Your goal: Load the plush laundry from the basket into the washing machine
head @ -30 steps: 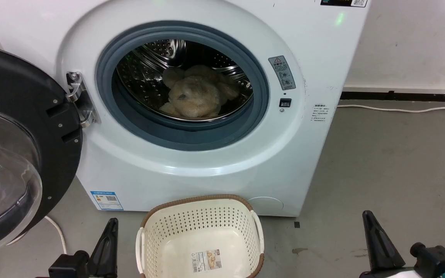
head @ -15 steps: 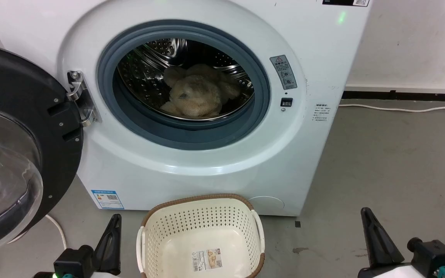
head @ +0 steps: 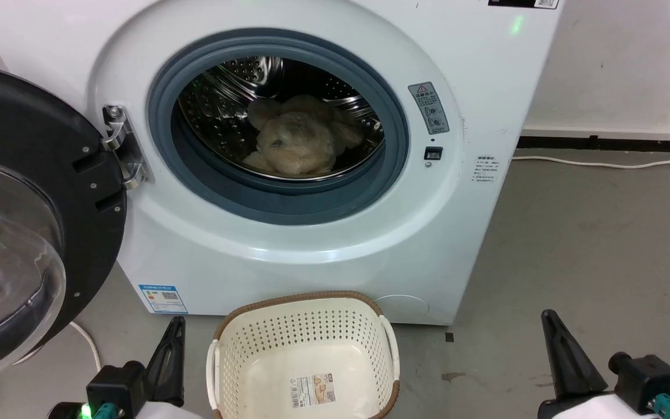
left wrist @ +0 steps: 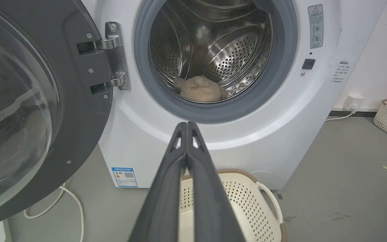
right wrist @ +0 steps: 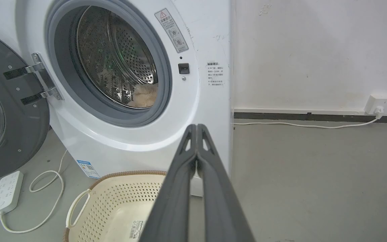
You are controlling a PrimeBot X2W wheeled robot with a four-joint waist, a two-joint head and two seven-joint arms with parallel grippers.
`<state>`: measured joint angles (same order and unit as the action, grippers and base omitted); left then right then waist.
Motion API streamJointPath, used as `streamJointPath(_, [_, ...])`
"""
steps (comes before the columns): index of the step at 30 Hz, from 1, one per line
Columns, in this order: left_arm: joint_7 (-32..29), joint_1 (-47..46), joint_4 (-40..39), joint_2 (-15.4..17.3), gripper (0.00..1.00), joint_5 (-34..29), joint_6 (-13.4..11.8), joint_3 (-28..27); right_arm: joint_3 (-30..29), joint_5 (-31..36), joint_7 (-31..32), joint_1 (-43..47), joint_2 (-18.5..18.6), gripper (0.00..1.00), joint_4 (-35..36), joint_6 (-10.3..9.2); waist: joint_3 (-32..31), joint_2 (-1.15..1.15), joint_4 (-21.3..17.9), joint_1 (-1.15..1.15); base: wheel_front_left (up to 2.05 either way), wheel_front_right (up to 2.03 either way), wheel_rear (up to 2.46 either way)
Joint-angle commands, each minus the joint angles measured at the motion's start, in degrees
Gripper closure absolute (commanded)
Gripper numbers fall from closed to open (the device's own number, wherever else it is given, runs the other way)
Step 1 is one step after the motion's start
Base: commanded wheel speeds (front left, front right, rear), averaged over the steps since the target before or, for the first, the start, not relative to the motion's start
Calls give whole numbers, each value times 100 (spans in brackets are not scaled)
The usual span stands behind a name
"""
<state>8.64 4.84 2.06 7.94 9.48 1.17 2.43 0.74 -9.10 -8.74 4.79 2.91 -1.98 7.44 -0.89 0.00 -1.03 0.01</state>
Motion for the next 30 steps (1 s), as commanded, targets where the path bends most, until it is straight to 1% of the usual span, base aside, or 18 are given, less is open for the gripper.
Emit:
streamJointPath(1, [-22,-75,-31,-39,100,-70,-20,-35,-11,38,27,-98,-1,100,41,2,1,0,1,-1,0,0,0])
streamJointPath(30, [-362,-240,-101,-227,100,-424,-59,-119,-37,390,369,-252,-2,100,105,3,36,0,42,-1,0,0,0])
